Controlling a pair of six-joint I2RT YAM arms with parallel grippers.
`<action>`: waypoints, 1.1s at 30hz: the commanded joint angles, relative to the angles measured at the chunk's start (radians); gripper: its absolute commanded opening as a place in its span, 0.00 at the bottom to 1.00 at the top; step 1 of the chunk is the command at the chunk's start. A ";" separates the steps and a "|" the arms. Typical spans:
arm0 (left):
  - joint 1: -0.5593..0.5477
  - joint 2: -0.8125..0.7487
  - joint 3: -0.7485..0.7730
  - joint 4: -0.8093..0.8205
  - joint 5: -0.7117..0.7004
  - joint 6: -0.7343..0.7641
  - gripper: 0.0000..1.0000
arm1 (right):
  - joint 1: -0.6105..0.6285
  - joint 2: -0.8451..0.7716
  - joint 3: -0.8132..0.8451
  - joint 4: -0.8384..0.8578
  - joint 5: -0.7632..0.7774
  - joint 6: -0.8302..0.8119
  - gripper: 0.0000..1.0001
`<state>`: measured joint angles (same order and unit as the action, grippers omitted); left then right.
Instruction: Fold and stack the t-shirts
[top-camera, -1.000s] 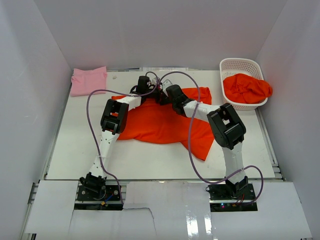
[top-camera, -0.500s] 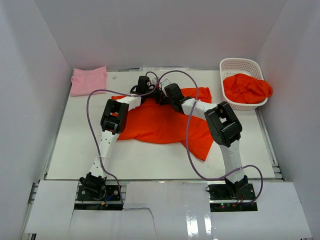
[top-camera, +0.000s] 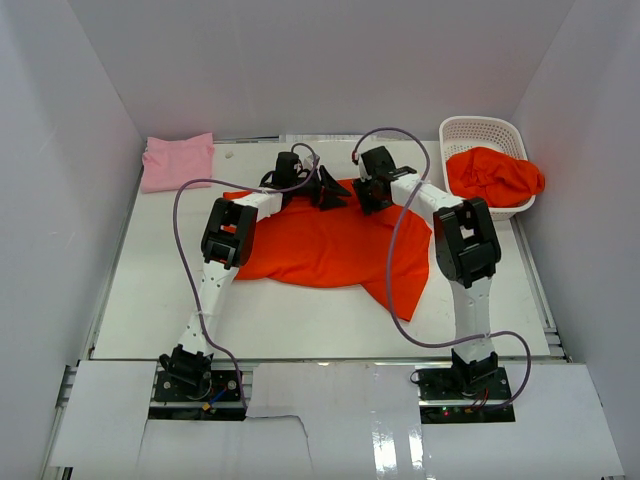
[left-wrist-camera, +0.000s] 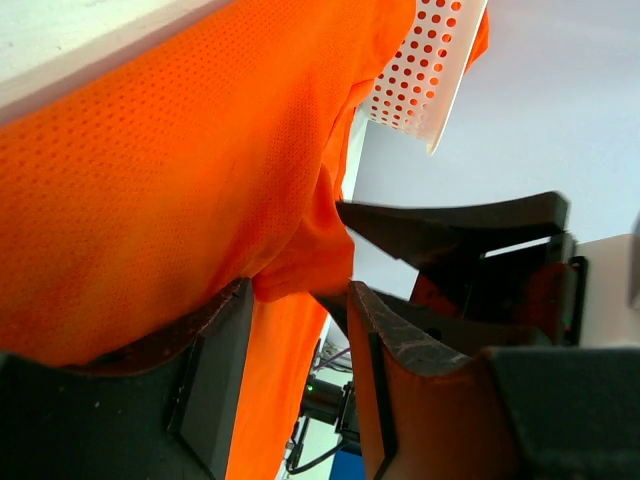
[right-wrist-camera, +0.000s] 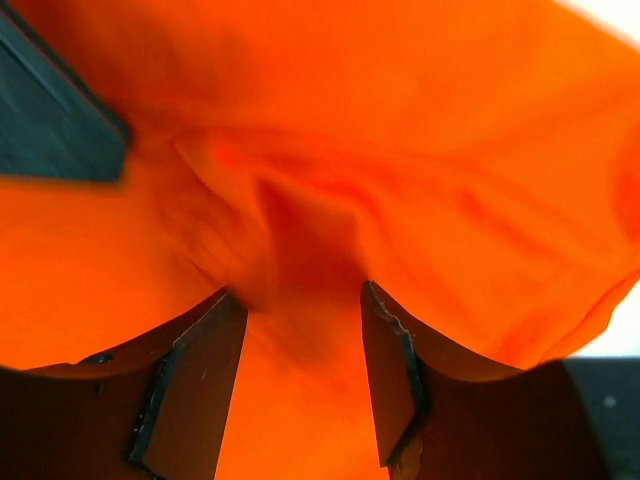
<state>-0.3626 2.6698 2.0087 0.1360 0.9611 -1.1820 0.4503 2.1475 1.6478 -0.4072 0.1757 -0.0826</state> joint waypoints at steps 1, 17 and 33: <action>-0.009 -0.030 -0.027 -0.070 0.005 -0.007 0.53 | -0.005 -0.093 -0.025 -0.156 -0.075 0.061 0.56; -0.012 -0.042 -0.042 -0.069 0.005 -0.005 0.53 | -0.150 -0.193 -0.152 -0.111 -0.254 0.159 0.60; -0.012 -0.034 -0.036 -0.070 0.008 -0.004 0.54 | -0.153 -0.104 -0.160 -0.065 -0.252 0.167 0.57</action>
<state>-0.3637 2.6595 1.9907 0.1390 0.9615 -1.1774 0.3008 2.0346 1.4929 -0.5133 -0.0792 0.0761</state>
